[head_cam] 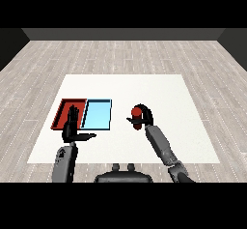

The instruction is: Pick the red can and put it in the red box

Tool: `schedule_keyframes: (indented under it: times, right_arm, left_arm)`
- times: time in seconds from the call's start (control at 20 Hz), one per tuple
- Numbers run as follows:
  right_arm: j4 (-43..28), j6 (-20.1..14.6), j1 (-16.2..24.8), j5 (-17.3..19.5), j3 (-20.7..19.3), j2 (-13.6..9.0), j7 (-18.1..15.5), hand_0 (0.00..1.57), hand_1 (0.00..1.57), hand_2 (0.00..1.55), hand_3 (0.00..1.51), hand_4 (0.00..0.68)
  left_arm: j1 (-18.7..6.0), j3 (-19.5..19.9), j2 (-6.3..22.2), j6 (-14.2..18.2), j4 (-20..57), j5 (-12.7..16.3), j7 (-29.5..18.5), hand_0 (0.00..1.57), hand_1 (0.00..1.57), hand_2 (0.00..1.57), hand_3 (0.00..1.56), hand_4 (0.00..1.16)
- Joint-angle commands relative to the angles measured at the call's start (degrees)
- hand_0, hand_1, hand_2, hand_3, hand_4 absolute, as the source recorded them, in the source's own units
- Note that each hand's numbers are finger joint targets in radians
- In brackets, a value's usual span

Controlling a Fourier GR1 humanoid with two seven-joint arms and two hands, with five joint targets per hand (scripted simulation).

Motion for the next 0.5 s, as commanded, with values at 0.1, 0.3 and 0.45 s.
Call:
schedule_keyframes:
  times: [0.1,0.3,0.45]
  right_arm:
    - [-11.2,-2.3,6.1,1.7,2.7,0.6,0.8,1.44,1.44,1.45,1.41,0.658]
    - [-17.1,-4.5,6.1,1.5,5.0,0.6,3.6,1.45,1.45,1.44,1.41,0.649]
    - [-15.6,-1.5,3.6,0.3,1.3,-1.3,2.9,1.44,1.44,1.45,1.41,0.649]
  left_arm:
    - [0.5,-3.4,-2.5,1.8,0.9,-2.9,0.0,0.00,0.00,0.00,0.00,0.00]
    - [0.4,-8.7,-3.1,4.0,1.4,-6.9,-0.8,0.00,0.00,0.00,0.00,0.00]
    - [-3.4,-9.3,-3.1,4.3,4.2,-5.0,1.7,0.00,0.00,0.00,0.00,0.00]
